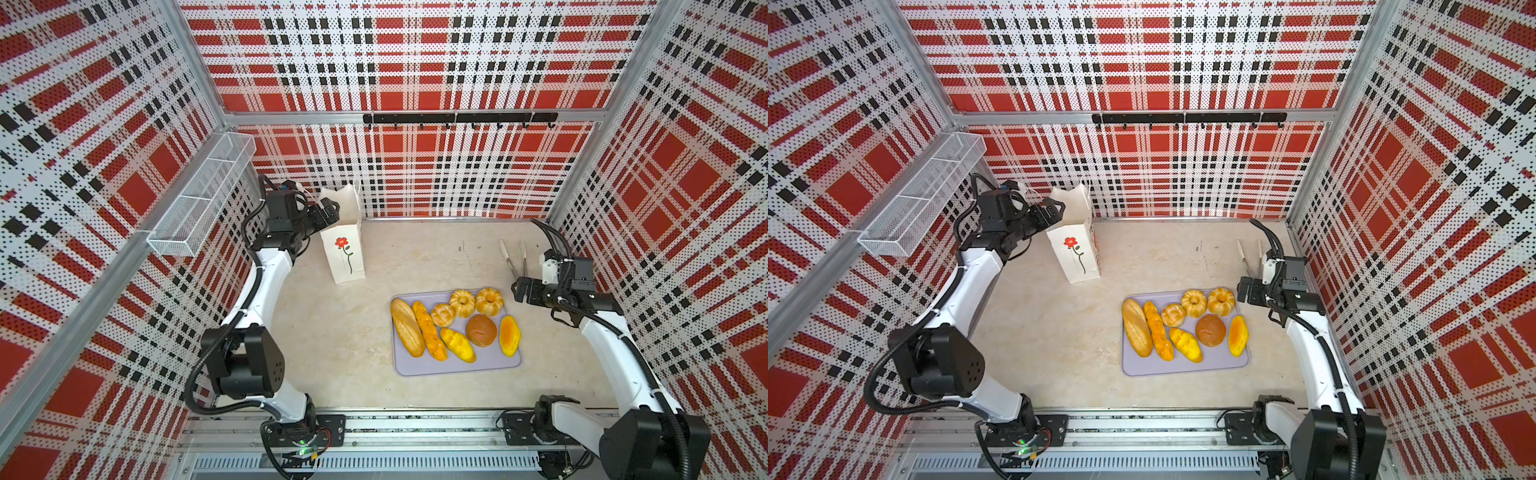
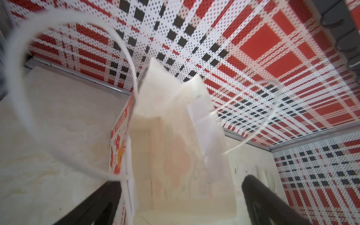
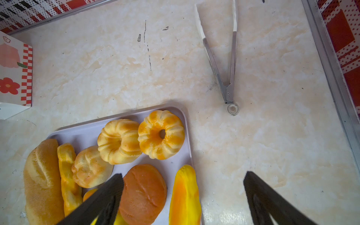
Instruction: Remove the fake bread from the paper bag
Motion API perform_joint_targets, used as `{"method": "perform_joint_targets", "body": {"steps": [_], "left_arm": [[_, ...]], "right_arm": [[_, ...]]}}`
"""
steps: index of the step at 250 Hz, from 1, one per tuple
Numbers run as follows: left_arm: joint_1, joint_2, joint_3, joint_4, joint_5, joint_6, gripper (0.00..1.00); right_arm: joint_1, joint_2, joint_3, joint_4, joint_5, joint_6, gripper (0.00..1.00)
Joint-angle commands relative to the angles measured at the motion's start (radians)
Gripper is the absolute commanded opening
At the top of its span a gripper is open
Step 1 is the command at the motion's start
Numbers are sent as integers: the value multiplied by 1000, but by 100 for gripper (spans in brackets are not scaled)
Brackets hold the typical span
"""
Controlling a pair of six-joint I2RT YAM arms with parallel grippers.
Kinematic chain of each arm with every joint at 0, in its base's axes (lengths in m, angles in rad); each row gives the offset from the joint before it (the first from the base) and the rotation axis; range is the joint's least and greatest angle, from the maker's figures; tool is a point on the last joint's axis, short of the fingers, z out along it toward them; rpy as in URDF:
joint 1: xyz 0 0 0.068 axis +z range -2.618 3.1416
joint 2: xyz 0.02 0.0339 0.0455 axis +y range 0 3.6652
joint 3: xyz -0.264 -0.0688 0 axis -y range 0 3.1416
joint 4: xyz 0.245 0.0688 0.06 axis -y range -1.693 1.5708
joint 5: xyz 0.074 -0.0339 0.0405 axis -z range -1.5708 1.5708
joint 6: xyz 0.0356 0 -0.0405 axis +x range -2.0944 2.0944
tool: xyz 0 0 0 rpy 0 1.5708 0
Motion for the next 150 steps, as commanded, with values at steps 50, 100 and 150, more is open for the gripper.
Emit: {"method": "perform_joint_targets", "body": {"steps": [50,100,150], "left_arm": [[46,-324,-367,240,10,121,99],[42,-612,-781,531,-75,201,99],[38,-770,-1047,636,-164,255,100]], "right_arm": [[1,-82,13,96,61,-16,100],[2,-189,-141,385,144,-49,100],[2,-306,-471,816,107,-129,100]]}}
